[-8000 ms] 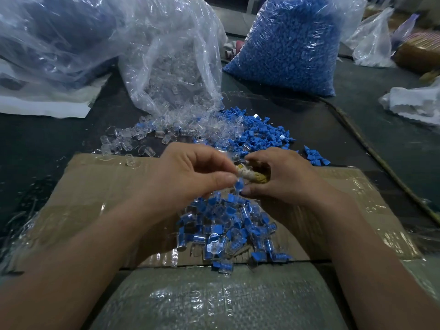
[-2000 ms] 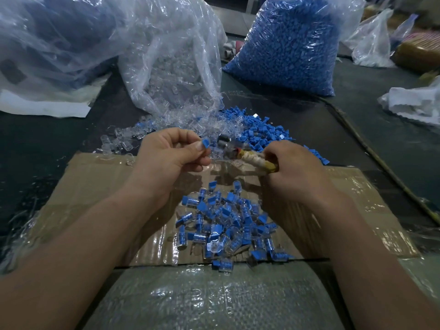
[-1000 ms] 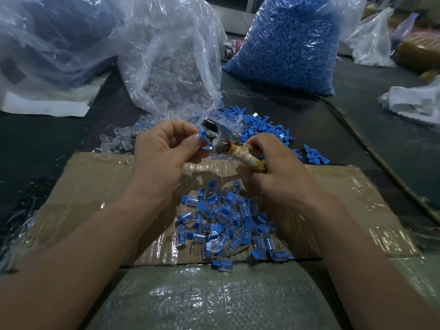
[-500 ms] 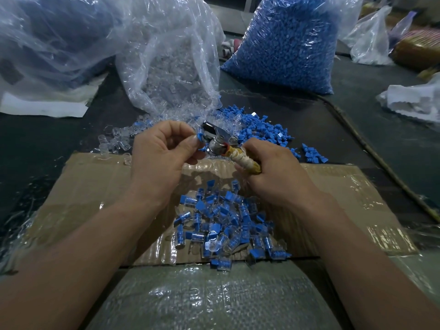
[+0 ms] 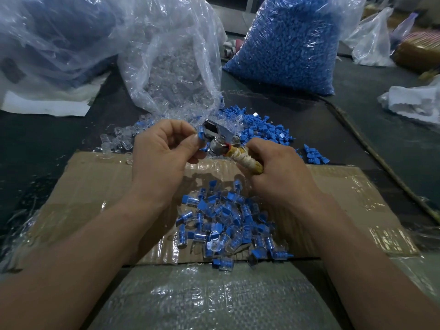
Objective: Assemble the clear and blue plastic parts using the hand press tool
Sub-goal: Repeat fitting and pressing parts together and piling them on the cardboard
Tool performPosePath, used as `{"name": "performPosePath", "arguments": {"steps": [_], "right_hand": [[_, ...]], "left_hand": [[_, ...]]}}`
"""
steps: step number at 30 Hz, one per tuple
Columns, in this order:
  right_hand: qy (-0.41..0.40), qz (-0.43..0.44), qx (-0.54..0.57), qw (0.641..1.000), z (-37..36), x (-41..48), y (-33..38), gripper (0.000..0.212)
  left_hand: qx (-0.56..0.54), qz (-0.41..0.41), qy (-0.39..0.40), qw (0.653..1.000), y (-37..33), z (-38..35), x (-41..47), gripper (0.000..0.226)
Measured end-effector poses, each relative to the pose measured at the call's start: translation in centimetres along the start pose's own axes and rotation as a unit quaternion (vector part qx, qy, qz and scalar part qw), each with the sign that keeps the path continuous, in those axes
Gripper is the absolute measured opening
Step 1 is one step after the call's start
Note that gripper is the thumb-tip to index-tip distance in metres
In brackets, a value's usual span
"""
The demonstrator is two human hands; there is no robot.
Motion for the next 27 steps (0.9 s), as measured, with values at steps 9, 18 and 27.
{"name": "performPosePath", "arguments": {"steps": [9,18,27], "right_hand": [[0.004,0.010,0.020,1.000,-0.4,0.2,-0.3,0.024],[0.037,-0.023,-0.013,0.999,0.1,0.4,-2.5,0.031],[0.080,-0.062,-0.026,0.995,-0.3,0.3,-3.4,0.045]], "left_hand": [[-0.004,0.005,0.002,1.000,0.1,-0.1,0.0,0.017],[-0.053,0.046,0.010,0.997,0.1,0.2,0.0,0.010],[0.003,0.075,0.263,0.962,-0.2,-4.9,-2.5,0.010]]}}
Point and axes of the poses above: each hand's wrist, its own x-axis towards the middle knuckle, its own z-axis out of the back of the hand, y = z × x, the point moved 9 cm from there along x, towards the middle knuckle, and after that the axes turned 1 degree about x, right-handed, at the moved point
